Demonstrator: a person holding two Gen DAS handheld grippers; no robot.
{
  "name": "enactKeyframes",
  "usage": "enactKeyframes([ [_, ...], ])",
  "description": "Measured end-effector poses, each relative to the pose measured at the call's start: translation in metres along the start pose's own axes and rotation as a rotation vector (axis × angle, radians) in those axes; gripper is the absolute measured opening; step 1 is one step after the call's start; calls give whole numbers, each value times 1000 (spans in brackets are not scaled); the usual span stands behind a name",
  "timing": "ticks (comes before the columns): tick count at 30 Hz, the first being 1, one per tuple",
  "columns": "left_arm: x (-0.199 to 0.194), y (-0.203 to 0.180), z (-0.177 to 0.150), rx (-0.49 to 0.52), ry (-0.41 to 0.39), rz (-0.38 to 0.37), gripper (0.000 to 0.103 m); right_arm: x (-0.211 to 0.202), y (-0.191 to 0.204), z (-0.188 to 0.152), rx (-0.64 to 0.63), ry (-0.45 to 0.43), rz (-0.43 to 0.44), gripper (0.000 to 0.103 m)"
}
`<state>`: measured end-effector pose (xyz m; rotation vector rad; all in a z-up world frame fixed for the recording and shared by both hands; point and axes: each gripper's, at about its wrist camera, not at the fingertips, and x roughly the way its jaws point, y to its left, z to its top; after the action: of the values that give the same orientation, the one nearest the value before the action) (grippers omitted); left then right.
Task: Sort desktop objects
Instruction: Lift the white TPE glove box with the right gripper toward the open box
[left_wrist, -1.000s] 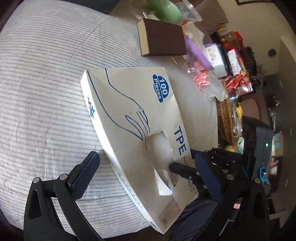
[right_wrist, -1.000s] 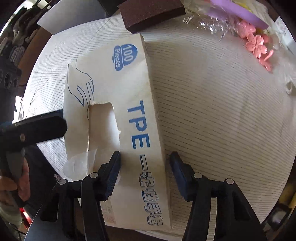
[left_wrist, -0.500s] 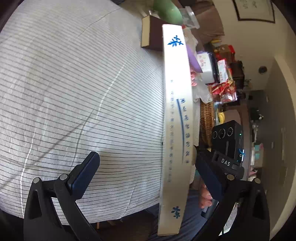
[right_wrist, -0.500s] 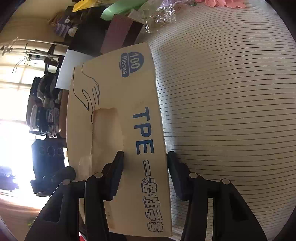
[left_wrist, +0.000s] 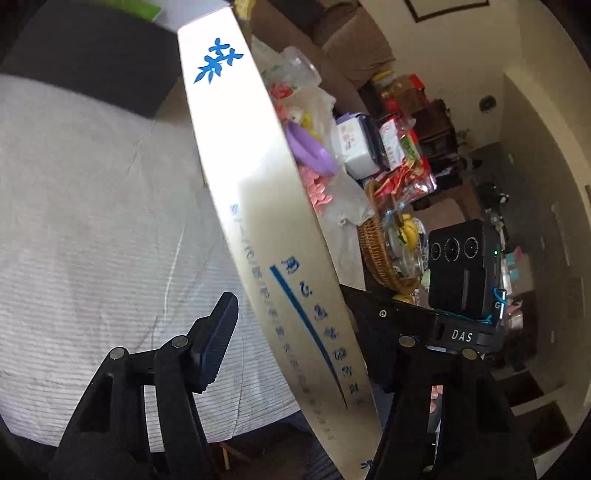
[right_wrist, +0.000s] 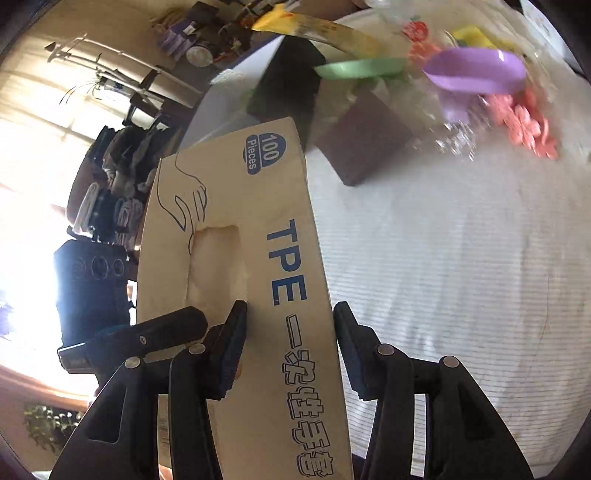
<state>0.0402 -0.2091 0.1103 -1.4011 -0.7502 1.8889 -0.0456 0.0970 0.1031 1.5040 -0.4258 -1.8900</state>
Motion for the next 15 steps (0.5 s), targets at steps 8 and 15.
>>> enactKeyframes([
  [8, -85, -19, 135, 131, -65, 134, 54, 18, 110, 113, -98, -81, -23, 49],
  [15, -113, 25, 265, 122, -66, 272, 54, 69, 148, 230, 26, -173, -33, 49],
])
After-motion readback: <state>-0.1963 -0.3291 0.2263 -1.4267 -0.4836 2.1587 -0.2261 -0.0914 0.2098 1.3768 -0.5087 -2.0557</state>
